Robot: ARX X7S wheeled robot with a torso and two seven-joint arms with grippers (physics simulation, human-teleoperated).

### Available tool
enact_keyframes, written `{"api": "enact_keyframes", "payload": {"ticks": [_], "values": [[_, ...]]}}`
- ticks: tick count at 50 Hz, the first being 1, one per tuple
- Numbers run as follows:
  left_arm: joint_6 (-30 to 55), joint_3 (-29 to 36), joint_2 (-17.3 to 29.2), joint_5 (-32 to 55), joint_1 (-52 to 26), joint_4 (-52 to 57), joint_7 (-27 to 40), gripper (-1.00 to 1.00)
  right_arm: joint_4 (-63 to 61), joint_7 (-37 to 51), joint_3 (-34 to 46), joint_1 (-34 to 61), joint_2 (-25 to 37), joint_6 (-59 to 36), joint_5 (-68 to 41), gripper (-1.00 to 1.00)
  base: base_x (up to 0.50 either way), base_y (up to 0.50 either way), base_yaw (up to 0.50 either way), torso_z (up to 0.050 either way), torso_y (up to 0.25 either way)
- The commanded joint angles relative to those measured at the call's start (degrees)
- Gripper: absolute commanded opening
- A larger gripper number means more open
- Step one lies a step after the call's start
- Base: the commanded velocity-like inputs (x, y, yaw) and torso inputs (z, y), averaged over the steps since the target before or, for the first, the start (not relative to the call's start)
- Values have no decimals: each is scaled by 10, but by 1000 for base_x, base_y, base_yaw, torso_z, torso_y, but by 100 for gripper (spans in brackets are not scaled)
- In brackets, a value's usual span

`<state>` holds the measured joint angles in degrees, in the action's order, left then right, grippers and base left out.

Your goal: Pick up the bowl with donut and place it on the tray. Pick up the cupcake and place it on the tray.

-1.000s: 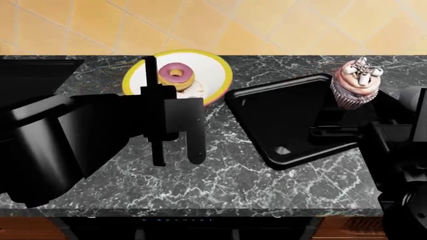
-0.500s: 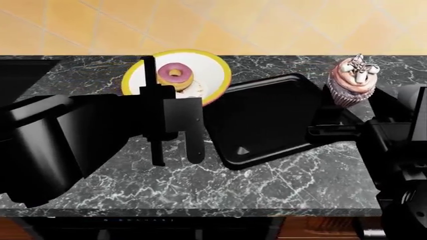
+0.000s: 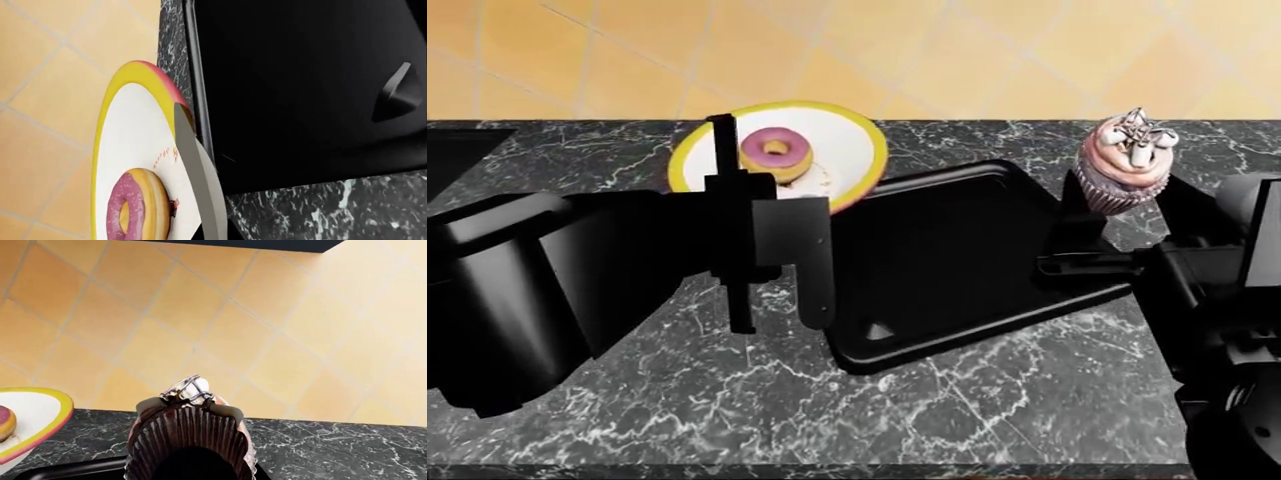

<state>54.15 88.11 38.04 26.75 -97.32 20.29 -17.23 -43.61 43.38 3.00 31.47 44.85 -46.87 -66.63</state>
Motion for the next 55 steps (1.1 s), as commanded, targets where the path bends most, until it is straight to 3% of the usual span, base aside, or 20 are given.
{"api": "enact_keyframes", "payload": {"ticks": [1,13,32,55], "values": [[-4,-6,0,-23,-2,-3,8,-100,-2,-4,-1,2,-1,-1,15,-100,164,-47,0,0,0],[-17,-1,-5,-31,0,-14,4,-100,2,6,1,12,-1,-5,15,-100,27,-7,0,0,1],[-88,13,-58,-48,1,-78,-36,-100,3,8,-5,5,1,6,22,-100,0,0,0,1,1],[-143,21,-91,-57,37,-84,-35,-100,7,13,-4,3,3,8,23,-100,0,0,0,0,1]]}}
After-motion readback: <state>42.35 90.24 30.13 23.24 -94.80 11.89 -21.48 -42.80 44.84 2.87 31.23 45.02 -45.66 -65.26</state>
